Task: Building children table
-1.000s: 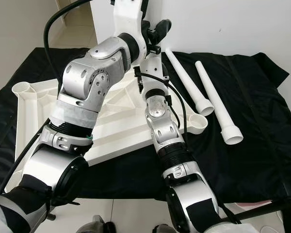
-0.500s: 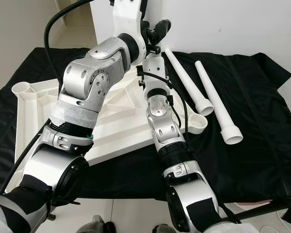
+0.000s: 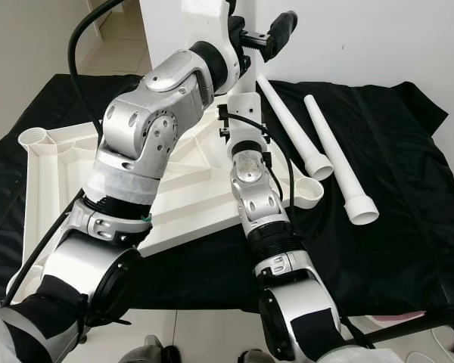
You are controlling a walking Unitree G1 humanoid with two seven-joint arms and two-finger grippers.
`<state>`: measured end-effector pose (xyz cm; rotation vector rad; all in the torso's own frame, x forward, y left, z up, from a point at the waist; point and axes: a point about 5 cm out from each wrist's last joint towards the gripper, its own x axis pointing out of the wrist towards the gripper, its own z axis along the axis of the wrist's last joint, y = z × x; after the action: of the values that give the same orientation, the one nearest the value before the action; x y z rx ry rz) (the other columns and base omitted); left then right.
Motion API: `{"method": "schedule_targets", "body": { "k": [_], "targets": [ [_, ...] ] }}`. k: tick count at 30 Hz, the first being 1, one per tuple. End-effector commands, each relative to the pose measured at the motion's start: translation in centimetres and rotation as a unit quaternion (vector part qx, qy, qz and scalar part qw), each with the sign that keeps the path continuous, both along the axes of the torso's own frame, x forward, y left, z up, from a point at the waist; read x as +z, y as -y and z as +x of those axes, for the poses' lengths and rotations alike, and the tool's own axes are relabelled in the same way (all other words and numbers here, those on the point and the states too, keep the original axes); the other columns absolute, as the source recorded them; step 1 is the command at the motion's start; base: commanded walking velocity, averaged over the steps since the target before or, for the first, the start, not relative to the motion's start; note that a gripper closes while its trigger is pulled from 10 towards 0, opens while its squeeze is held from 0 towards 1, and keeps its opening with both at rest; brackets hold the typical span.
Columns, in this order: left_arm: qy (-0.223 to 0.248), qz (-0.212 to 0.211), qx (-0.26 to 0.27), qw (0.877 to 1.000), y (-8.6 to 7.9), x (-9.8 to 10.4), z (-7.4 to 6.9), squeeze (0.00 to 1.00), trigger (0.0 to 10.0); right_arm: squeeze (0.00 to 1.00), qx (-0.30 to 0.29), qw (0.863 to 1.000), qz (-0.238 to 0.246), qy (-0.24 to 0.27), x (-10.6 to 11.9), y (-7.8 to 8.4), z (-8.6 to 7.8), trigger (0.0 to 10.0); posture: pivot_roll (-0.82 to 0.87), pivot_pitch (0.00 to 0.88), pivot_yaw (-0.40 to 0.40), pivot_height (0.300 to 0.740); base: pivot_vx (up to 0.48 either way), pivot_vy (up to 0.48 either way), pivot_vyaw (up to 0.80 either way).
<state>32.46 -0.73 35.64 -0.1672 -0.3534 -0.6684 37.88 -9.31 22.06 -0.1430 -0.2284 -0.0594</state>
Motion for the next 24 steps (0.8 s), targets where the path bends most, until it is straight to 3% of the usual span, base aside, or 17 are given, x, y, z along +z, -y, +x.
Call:
{"method": "schedule_targets", "body": {
  "k": [1,5,12,16,17,20,24],
  "targets": [
    [0.023,0.018,-0.041,0.999,0.2,-0.1,-0.6,0.0,10.0,0.0,-0.01,1.0,0.011,0.005,0.5,0.4,0.1,10.0,-0.09,0.041,0.016,0.74,0.0,0.0,0.0],
    [0.031,0.047,-0.008,0.998,-1.0,-1.6,-0.3,0.0,10.0,0.0,-0.032,0.999,0.025,0.007,0.5,1.9,0.2,10.0,-0.09,0.037,0.018,0.74,0.0,0.0,0.0],
    [0.012,0.052,0.016,0.998,-2.9,-3.5,0.2,0.0,10.0,0.0,-0.071,0.997,0.036,0.011,0.4,4.7,0.2,10.0,-0.09,0.035,0.019,0.74,0.0,0.0,0.0],
    [0.036,0.107,0.054,0.992,-4.0,-6.5,0.1,0.0,10.0,0.0,-0.111,0.993,0.035,0.021,0.8,7.7,0.1,10.0,-0.1,0.03,0.023,0.74,0.0,0.0,0.0],
    [0.036,0.107,0.054,0.992,-4.0,-6.5,0.1,0.0,10.0,0.0,-0.111,0.993,0.035,0.021,0.8,7.7,0.1,10.0,-0.1,0.03,0.023,0.74,0.0,0.0,0.0],
    [-0.011,0.158,0.039,0.987,-3.8,-9.9,0.3,0.0,10.0,0.0,-0.119,0.992,0.026,0.019,0.7,8.4,0.2,10.0,-0.1,0.025,0.027,0.74,0.0,0.0,0.0],
    [-0.017,0.191,0.038,0.981,-3.7,-11.4,0.2,0.0,10.0,0.0,-0.12,0.992,0.026,0.02,0.7,8.5,0.1,10.0,-0.1,0.025,0.027,0.74,0.0,0.0,0.0]
  ]
}}
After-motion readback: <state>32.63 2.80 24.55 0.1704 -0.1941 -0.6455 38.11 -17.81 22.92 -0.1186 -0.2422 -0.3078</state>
